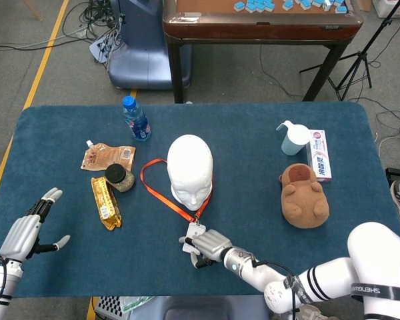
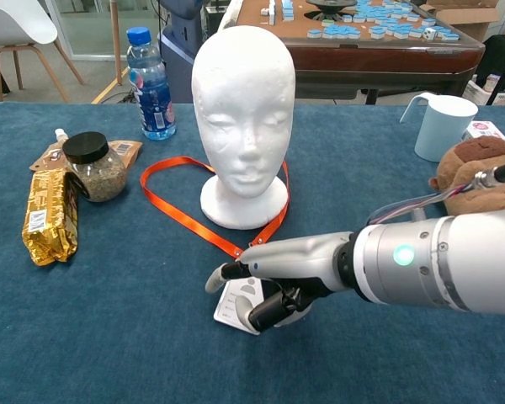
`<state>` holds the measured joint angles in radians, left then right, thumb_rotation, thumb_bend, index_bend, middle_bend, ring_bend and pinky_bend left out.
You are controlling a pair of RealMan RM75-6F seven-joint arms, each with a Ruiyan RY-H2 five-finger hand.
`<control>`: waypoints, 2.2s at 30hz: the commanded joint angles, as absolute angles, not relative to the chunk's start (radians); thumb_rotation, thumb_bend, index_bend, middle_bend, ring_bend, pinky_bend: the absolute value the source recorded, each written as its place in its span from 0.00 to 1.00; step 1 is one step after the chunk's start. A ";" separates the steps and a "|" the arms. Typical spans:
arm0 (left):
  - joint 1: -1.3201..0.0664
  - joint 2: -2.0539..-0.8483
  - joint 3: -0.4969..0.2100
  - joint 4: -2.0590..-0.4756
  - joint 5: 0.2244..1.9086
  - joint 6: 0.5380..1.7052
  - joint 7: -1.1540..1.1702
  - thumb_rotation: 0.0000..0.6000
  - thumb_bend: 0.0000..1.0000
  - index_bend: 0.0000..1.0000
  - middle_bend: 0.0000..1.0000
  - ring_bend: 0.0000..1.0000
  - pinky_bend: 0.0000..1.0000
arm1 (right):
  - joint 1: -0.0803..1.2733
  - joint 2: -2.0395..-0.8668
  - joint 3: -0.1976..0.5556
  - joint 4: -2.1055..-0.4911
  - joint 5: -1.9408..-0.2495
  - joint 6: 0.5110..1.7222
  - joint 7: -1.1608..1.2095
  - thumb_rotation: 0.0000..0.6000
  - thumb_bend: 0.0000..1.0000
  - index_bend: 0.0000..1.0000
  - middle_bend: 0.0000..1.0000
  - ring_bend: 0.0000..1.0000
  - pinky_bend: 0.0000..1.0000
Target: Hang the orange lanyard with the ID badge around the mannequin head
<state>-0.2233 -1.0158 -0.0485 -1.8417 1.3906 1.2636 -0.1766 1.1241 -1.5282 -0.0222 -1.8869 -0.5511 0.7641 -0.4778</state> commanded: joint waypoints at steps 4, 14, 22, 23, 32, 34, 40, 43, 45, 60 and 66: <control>-0.224 -1.019 -0.047 -1.840 1.396 1.262 -0.177 1.00 0.22 0.00 0.00 0.00 0.11 | 1.143 -1.533 -0.033 -1.891 -0.528 0.775 -0.485 0.53 0.75 0.14 1.00 1.00 1.00; -0.226 -1.024 -0.047 -1.833 1.397 1.257 -0.183 1.00 0.22 0.00 0.00 0.00 0.11 | 1.164 -1.528 -0.053 -1.896 -0.504 0.784 -0.491 0.53 0.75 0.15 1.00 1.00 1.00; -0.227 -1.029 -0.047 -1.830 1.397 1.255 -0.186 1.00 0.22 0.00 0.00 0.00 0.11 | 1.166 -1.509 -0.078 -1.913 -0.500 0.792 -0.489 0.53 0.75 0.15 1.00 1.00 1.00; -0.227 -1.030 -0.047 -1.829 1.397 1.255 -0.185 1.00 0.22 0.00 0.00 0.00 0.11 | 1.164 -1.505 -0.083 -1.917 -0.500 0.793 -0.489 0.53 0.75 0.15 1.00 1.00 1.00; -0.229 -1.033 -0.049 -1.832 1.398 1.255 -0.184 1.00 0.22 0.00 0.00 0.00 0.11 | 1.128 -1.483 -0.072 -1.934 -0.570 0.803 -0.436 0.53 0.75 0.15 1.00 1.00 1.00; -0.229 -1.033 -0.048 -1.833 1.399 1.255 -0.182 1.00 0.22 0.00 0.00 0.00 0.11 | 1.128 -1.491 -0.062 -1.926 -0.575 0.799 -0.429 0.53 0.75 0.15 1.00 1.00 1.00; -0.224 -1.030 -0.046 -1.834 1.396 1.257 -0.182 1.00 0.22 0.00 0.00 0.00 0.11 | 1.160 -1.541 -0.038 -1.875 -0.535 0.775 -0.435 0.53 0.75 0.15 1.00 1.00 1.00; -0.221 -1.028 -0.044 -1.834 1.396 1.259 -0.184 1.00 0.22 0.00 0.00 0.00 0.11 | 1.179 -1.560 -0.036 -1.854 -0.505 0.767 -0.445 0.53 0.75 0.15 1.00 1.00 1.00; -0.219 -1.027 -0.042 -1.833 1.397 1.261 -0.185 1.00 0.22 0.00 0.00 0.00 0.11 | 1.187 -1.564 -0.043 -1.850 -0.493 0.768 -0.454 0.53 0.75 0.15 1.00 1.00 1.00; -0.229 -1.039 -0.046 -1.838 1.403 1.253 -0.177 1.00 0.22 0.00 0.00 0.00 0.11 | 1.096 -1.486 -0.085 -1.939 -0.638 0.860 -0.404 0.53 0.75 0.15 1.00 1.00 1.00; -0.222 -1.040 -0.046 -1.826 1.394 1.259 -0.186 1.00 0.22 0.00 0.00 0.00 0.11 | 0.945 -1.392 -0.151 -1.991 -0.854 1.030 -0.361 0.52 0.60 0.15 1.00 1.00 1.00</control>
